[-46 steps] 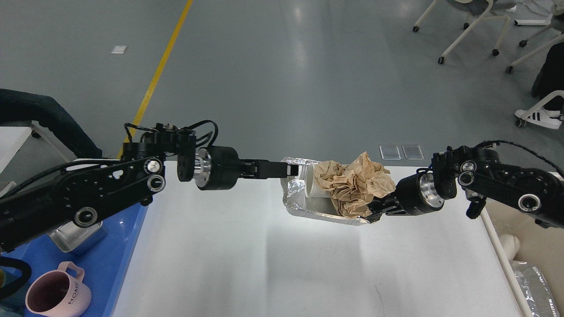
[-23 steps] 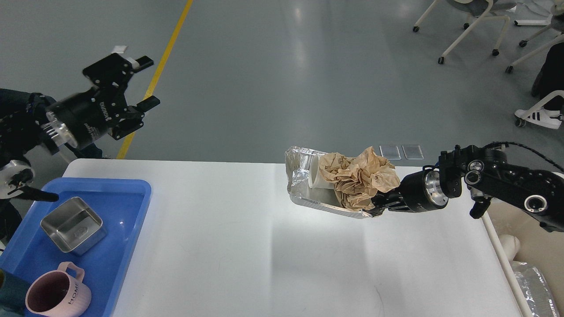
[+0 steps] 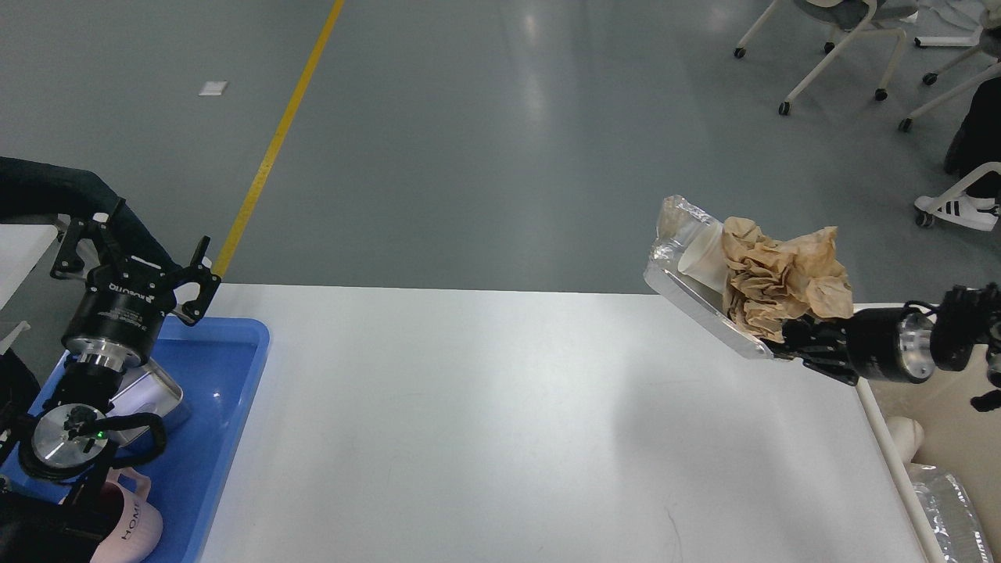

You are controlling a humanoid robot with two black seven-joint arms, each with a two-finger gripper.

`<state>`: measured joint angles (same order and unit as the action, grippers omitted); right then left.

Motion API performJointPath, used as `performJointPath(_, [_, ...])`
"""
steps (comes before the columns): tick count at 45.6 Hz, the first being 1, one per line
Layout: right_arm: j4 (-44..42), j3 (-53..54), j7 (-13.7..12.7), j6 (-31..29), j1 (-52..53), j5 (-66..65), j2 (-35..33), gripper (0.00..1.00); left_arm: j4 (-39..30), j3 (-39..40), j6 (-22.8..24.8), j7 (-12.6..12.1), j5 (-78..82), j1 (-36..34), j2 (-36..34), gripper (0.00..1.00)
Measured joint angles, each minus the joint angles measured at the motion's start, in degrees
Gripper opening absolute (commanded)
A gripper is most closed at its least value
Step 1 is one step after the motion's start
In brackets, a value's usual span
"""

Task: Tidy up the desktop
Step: 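Carry the foil tray with the right gripper into the white box, then release the foil tray and lower the right arm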

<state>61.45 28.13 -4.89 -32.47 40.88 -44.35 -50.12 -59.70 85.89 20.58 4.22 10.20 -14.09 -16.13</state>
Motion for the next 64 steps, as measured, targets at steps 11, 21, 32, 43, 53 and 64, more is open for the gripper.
performJointPath(11, [-2.87,1.45,0.64,1.95,-7.07,7.18,-4.75,0.00,2.77,3.36,-0.01,0.15,-1.70,0.70,4.07,0.97])
performJointPath(21, [-8.45,1.47,1.07,2.28,-10.33,12.35,-6.79,0.00,3.00,3.60,0.39,0.09,-2.00,0.87,4.76,0.97])
performJointPath(32, [-20.92,1.36,1.19,4.61,-12.27,17.17,-5.42,0.86,3.00,3.15,1.82,0.09,-1.94,2.90,4.83,0.97])
performJointPath(43, [-25.78,1.17,0.95,12.27,-15.07,21.76,-4.38,1.00,2.92,3.15,2.60,0.09,-1.94,3.76,4.77,0.97])
performJointPath(53, [-25.19,1.35,0.93,13.43,-14.19,21.97,-3.22,1.00,2.92,3.06,2.63,0.00,-1.94,3.87,4.58,0.97])
performJointPath(64, [-24.58,2.45,1.10,22.98,-3.57,21.80,4.44,1.00,2.91,3.07,2.64,-0.09,-1.91,4.23,3.84,0.97])
